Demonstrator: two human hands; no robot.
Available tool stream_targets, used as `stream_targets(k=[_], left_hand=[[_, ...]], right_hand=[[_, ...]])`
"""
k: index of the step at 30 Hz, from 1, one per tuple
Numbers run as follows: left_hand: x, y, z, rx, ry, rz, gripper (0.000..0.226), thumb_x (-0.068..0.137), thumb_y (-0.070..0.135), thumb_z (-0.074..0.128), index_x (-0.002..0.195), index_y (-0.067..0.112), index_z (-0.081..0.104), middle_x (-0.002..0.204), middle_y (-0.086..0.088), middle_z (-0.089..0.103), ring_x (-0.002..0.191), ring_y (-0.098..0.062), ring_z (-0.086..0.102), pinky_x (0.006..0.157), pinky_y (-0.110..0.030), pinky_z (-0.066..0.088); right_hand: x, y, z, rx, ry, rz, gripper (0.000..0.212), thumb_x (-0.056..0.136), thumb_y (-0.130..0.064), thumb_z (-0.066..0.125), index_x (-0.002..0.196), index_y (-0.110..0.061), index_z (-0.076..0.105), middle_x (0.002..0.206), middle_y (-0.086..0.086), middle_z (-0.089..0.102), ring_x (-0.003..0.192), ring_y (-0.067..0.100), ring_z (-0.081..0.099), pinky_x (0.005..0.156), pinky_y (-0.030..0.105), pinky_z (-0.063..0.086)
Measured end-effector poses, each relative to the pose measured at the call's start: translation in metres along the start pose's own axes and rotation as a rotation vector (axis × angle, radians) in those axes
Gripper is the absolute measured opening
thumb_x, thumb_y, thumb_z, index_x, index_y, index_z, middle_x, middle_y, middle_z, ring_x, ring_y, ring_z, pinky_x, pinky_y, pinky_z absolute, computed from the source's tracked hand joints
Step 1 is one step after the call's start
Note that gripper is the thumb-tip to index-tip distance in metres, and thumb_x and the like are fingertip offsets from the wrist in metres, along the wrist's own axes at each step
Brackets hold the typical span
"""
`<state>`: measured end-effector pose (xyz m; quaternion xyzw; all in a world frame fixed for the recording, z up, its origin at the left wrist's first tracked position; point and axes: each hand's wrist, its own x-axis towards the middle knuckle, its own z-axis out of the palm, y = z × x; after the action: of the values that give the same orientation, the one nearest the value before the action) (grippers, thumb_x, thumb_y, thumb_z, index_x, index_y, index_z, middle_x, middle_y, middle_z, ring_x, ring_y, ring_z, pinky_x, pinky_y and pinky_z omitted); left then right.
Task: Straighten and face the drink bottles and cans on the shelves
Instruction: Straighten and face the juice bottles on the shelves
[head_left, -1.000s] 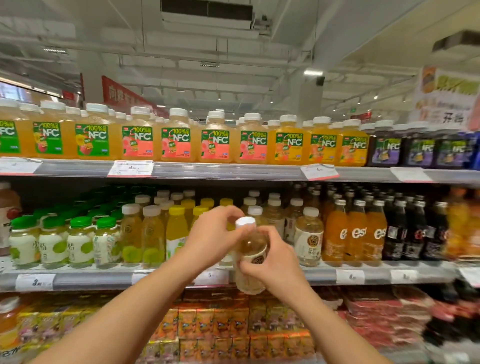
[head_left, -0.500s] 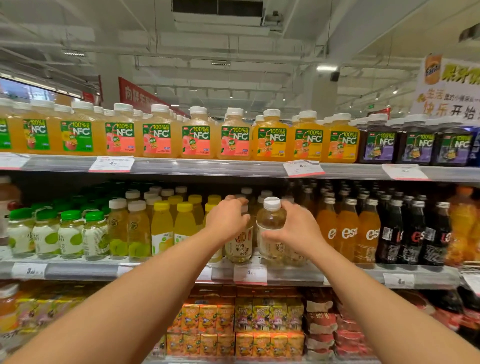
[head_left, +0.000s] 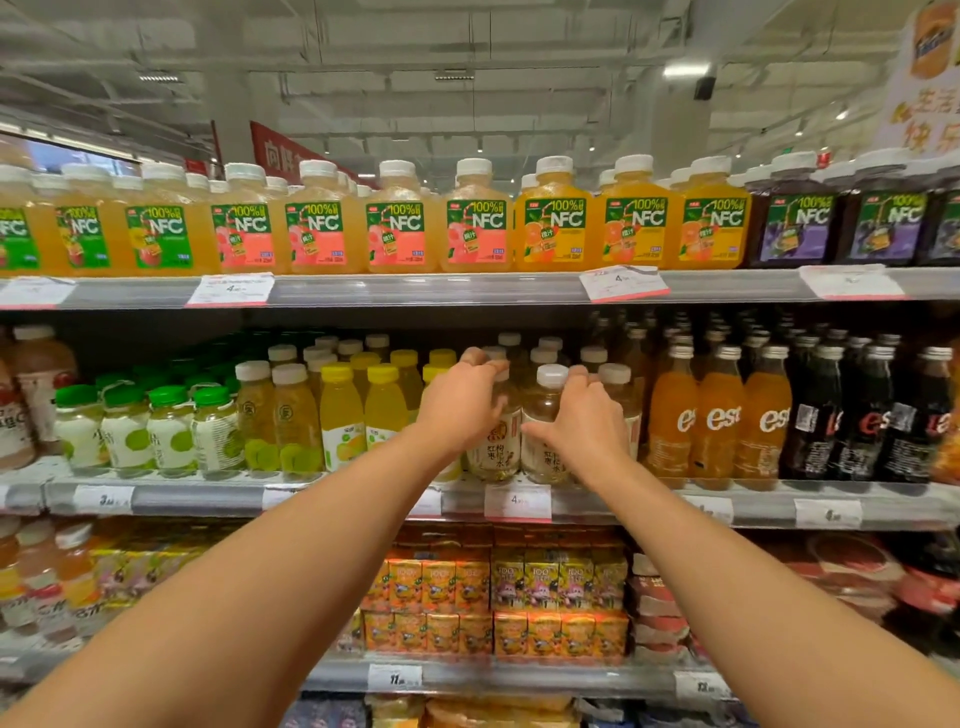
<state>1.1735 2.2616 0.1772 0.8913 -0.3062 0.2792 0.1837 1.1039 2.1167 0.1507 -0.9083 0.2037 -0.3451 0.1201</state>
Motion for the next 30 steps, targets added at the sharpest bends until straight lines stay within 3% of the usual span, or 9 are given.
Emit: stream_targets(k=[3,7,9,12,15,18,21,25,30], left_hand=[[0.0,0.001,0.001,0.013,-0.042,-0.009,0.058,0.099,0.039,0.061,0.153,0.032,0.041,0.158,-0.001,0.037,0.117,-0.024,0.065,0.09,-0.041,0.059],[-0.015,-0.01,-0.001,-0.094,-0.07,0.021,0.066,0.099,0.041,0.06,0.157,0.032,0.033,0.164,0.001,0.03,0.137,-0.021,0.051,0.104,-0.04,0.052],[-0.034,-0.02,-0.001,-0.191,-0.003,0.037,0.061,0.098,0.036,0.061,0.155,0.027,0.039,0.161,0.003,0.034,0.137,-0.017,0.048,0.106,-0.038,0.05],[-0.076,-0.043,0.007,-0.265,0.108,0.058,0.04,0.097,0.028,0.062,0.137,0.021,0.058,0.139,0.003,0.052,0.121,-0.015,0.056,0.097,-0.037,0.053],[-0.122,-0.069,0.024,-0.19,0.103,0.082,0.027,0.097,0.026,0.061,0.122,0.018,0.066,0.122,0.001,0.062,0.115,-0.021,0.057,0.095,-0.037,0.05],[-0.155,-0.091,0.045,0.012,0.059,0.064,0.034,0.096,0.032,0.061,0.125,0.016,0.066,0.128,-0.003,0.063,0.12,-0.027,0.055,0.099,-0.042,0.046],[-0.169,-0.102,0.059,0.136,0.012,0.026,0.043,0.096,0.039,0.054,0.134,0.018,0.058,0.139,-0.006,0.055,0.128,-0.031,0.05,0.104,-0.047,0.042],[-0.173,-0.104,0.072,0.18,0.02,0.013,0.051,0.095,0.046,0.041,0.138,0.02,0.052,0.142,-0.006,0.049,0.13,-0.03,0.046,0.105,-0.047,0.039],[-0.175,-0.103,0.082,0.181,0.034,-0.024,0.051,0.096,0.044,0.04,0.141,0.021,0.048,0.14,-0.005,0.048,0.13,-0.031,0.047,0.101,-0.048,0.041]], right_hand=[[-0.001,-0.002,0.002,-0.045,-0.015,0.005,0.093,0.078,-0.058,0.078,0.146,-0.011,0.035,0.139,0.013,0.054,0.116,0.032,0.064,0.083,0.039,0.058],[-0.011,0.003,0.001,0.031,-0.088,-0.01,0.09,0.087,-0.048,0.072,0.155,-0.012,0.027,0.155,0.012,0.04,0.129,0.029,0.056,0.096,0.04,0.053],[-0.025,0.013,-0.001,0.136,-0.041,-0.066,0.077,0.091,-0.04,0.07,0.153,-0.015,0.032,0.154,0.006,0.039,0.119,0.021,0.061,0.096,0.038,0.053],[-0.065,0.034,0.003,0.27,0.165,-0.288,0.037,0.09,-0.022,0.069,0.126,-0.018,0.06,0.121,-0.005,0.061,0.074,0.003,0.062,0.069,0.031,0.058],[-0.115,0.057,0.031,0.199,0.097,-0.492,0.018,0.088,-0.017,0.071,0.106,-0.02,0.071,0.092,-0.008,0.071,0.071,0.01,0.068,0.06,0.033,0.059],[-0.145,0.073,0.073,-0.122,-0.275,-0.462,0.038,0.096,-0.032,0.056,0.132,-0.024,0.061,0.115,-0.006,0.067,0.101,0.015,0.068,0.07,0.034,0.058],[-0.151,0.088,0.105,-0.268,-0.417,-0.36,0.062,0.097,-0.034,0.05,0.154,-0.015,0.034,0.146,0.005,0.047,0.132,0.024,0.047,0.1,0.037,0.049],[-0.154,0.095,0.126,-0.411,-0.425,-0.293,0.056,0.093,-0.031,0.052,0.145,-0.013,0.038,0.141,0.009,0.047,0.13,0.03,0.041,0.11,0.045,0.034],[-0.152,0.097,0.137,-0.376,-0.321,-0.25,0.047,0.082,-0.024,0.075,0.123,-0.016,0.054,0.118,0.005,0.064,0.115,0.029,0.056,0.11,0.055,0.037]])
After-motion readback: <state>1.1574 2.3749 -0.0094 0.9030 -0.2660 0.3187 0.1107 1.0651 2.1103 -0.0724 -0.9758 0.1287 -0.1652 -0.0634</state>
